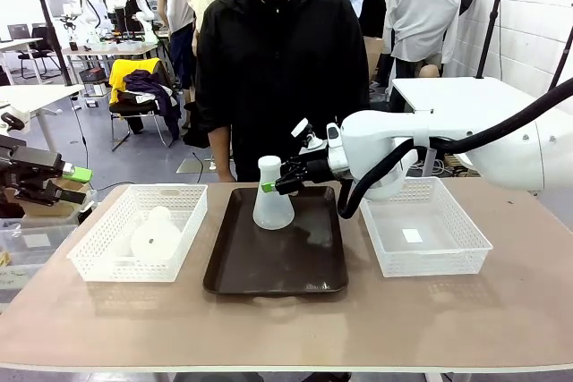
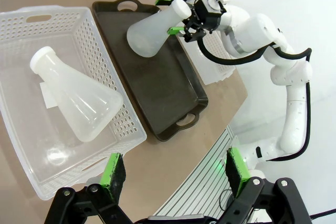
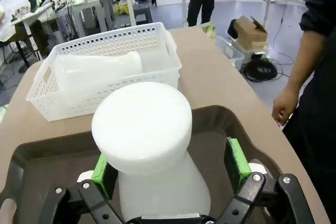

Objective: Prepare the laboratory tools.
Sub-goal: Place the picked Big flask upright in the Handle tray as instructed by the person.

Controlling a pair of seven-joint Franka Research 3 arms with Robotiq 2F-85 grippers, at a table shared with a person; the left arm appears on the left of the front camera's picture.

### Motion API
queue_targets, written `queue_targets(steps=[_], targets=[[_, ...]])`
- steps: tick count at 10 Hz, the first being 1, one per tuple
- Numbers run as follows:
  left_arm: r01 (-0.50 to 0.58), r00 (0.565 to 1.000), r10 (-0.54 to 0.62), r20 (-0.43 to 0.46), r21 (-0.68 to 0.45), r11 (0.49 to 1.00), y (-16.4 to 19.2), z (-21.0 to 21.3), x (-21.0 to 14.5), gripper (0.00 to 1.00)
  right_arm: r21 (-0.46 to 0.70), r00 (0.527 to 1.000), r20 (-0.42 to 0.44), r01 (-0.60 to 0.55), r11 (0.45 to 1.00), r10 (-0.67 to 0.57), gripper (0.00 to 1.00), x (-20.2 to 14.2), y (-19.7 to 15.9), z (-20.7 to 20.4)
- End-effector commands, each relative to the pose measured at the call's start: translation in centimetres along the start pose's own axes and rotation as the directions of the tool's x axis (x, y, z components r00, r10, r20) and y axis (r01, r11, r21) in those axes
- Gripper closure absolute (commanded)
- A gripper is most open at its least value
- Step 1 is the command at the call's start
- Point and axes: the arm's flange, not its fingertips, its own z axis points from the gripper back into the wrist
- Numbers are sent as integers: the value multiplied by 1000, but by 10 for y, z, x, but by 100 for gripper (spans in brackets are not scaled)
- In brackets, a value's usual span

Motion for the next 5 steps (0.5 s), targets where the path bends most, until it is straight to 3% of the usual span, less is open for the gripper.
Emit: queue_targets(steps=[1, 5], targets=[[-1, 1000, 1, 5, -4, 1000, 0, 1, 0, 0, 3, 1000, 11, 5, 1000, -5, 0, -3, 1, -2], [-1, 1000, 1, 5, -4, 1000, 0, 1, 0, 0, 3, 1000, 11, 5, 1000, -5, 0, -3, 1, -2]])
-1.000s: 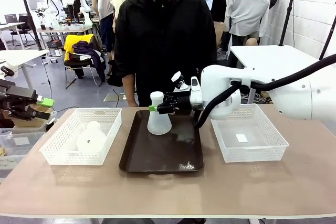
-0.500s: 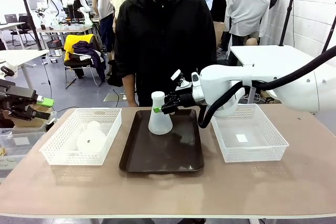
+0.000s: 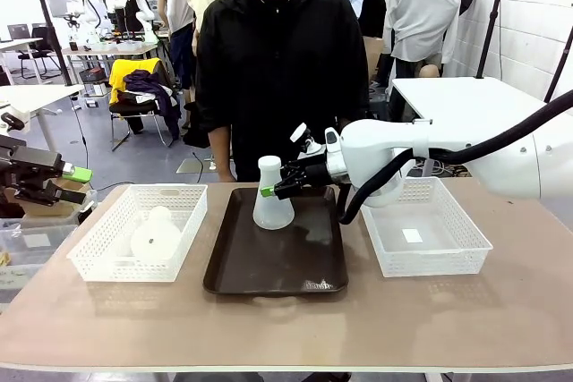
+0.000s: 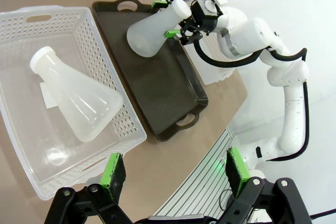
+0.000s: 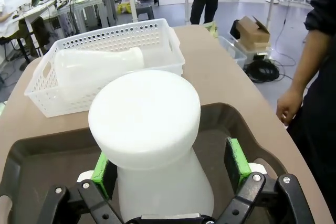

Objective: Prepare the laboratory tools.
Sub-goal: Place the picked Big flask upright in the Handle tray as instructed by the person, then pick up the Big flask that the person points to.

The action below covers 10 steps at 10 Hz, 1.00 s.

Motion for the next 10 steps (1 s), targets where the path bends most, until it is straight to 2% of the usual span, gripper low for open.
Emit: queue_targets(steps=[1, 10], targets=[[-1, 1000, 1, 5, -4, 1000, 0, 1, 0, 0, -7, 1000, 9, 16, 1000, -16, 0, 6, 0, 3], [-1, 1000, 1, 5, -4, 1000, 0, 1, 0, 0, -1, 1000, -2, 3, 1000, -3, 0, 1, 0, 0]])
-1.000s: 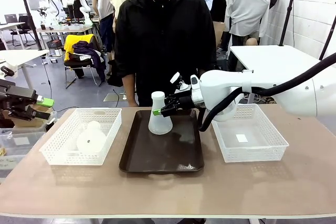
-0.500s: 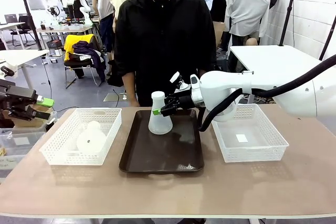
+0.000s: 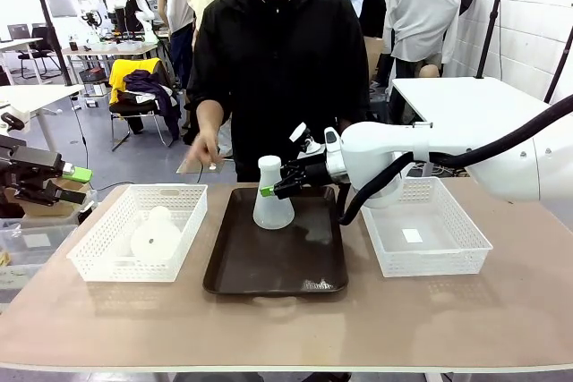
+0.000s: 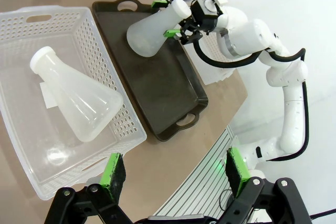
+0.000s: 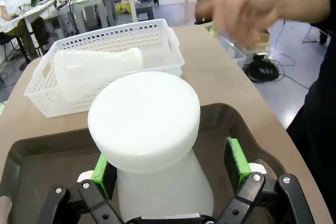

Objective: Prepare the laboratory tools.
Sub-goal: Pick up the Big flask that the person points to.

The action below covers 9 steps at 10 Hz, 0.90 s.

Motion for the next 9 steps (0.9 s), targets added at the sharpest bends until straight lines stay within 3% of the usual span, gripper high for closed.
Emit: queue_targets(steps=[1, 6, 9], targets=[[-1, 1000, 1, 5, -4, 1000, 0, 1, 0, 0, 14, 999, 14, -31, 999, 31, 0, 6, 7, 16], [-1, 1000, 1, 5, -4, 1000, 0, 1, 0, 0, -73, 999, -16, -49, 996, 48, 0, 28, 23, 93], [-1, 1000, 1, 5, -4, 1000, 0, 1, 0, 0, -252, 999, -16, 34, 967, -40, 0, 21, 31, 164]])
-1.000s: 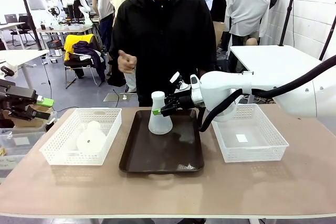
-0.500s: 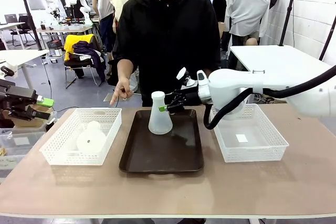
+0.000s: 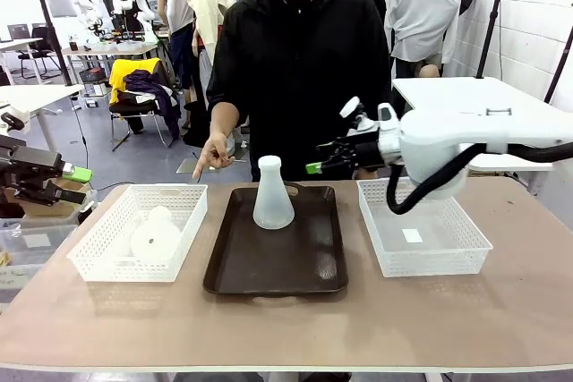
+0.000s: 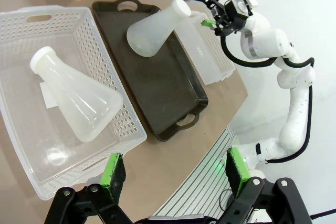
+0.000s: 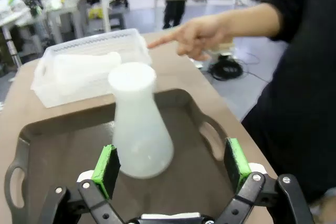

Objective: Prepare the laboratory tools.
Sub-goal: Pick up the Big flask that the person points to.

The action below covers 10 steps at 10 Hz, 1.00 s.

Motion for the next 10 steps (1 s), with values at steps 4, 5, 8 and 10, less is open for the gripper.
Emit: queue_targets(steps=[4, 5, 8, 10], targets=[[-1, 1000, 1, 5, -5, 1000, 0, 1, 0, 0, -328, 968, 9, 240, 914, -251, 0, -14, 30, 131], [-1, 1000, 1, 5, -5, 1000, 0, 1, 0, 0, -359, 969, 39, 242, 901, -245, 0, -14, 31, 145], [-1, 1000, 1, 5, -5, 1000, 0, 1, 0, 0, -392, 962, 92, 271, 879, -256, 0, -17, 34, 161], [0, 1000, 0, 0, 0, 1000, 0, 0, 0, 0, -372, 965, 76, 262, 890, -252, 0, -20, 28, 157]])
